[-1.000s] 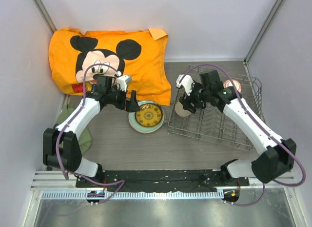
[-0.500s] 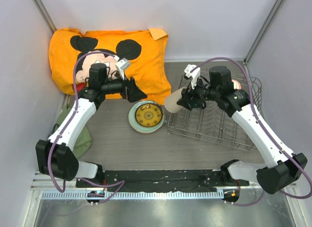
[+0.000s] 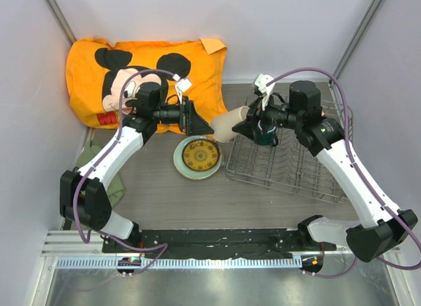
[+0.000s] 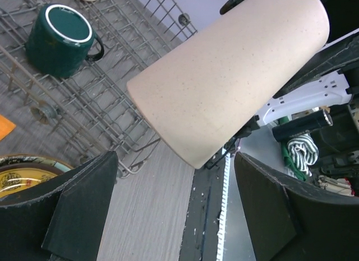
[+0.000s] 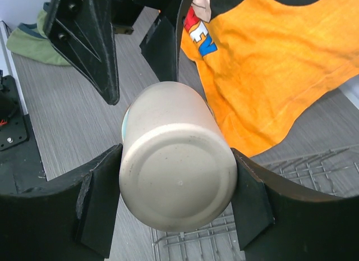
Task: Unload the mixed dishes from the dish rack
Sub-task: Pick up the cup from the dish rack, then place the cup at the center of the board, then pick up the cup from the dish rack.
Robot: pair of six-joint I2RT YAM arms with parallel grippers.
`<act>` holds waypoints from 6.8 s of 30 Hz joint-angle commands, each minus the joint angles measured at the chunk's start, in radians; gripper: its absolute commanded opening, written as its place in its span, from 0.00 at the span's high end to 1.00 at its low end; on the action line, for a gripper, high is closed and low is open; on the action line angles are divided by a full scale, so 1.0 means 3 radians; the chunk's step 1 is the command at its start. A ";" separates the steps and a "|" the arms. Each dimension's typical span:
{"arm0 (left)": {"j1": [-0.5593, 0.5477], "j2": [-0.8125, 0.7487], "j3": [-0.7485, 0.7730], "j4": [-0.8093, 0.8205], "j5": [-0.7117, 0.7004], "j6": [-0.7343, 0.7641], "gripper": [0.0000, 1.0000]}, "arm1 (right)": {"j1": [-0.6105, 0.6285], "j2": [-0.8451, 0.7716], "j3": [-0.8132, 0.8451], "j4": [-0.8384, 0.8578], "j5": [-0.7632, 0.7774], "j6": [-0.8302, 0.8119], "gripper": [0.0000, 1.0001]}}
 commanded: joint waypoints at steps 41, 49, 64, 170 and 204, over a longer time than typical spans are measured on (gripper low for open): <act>-0.0043 -0.0100 -0.0704 0.2558 0.0369 -0.1944 1.00 | -0.0006 -0.0148 -0.0324 0.0546 -0.0161 0.0143 0.10; 0.0355 -0.0161 -0.0668 0.2211 0.0276 -0.1678 1.00 | -0.0006 -0.0306 -0.0534 0.0525 0.0012 0.0067 0.01; 0.0735 -0.0314 0.0737 -0.2557 -0.1149 0.1624 1.00 | -0.0006 -0.0465 -0.0616 0.0377 0.0171 -0.0112 0.01; 0.0223 -0.0442 0.0713 -0.2151 -0.2475 0.2316 0.00 | -0.1044 0.1452 -0.0759 0.0448 0.1398 -0.1114 0.23; 0.0223 -0.0279 0.0662 -0.2156 -0.2454 0.2285 0.00 | -0.1105 0.1795 -0.0780 0.0592 0.1199 -0.1232 0.65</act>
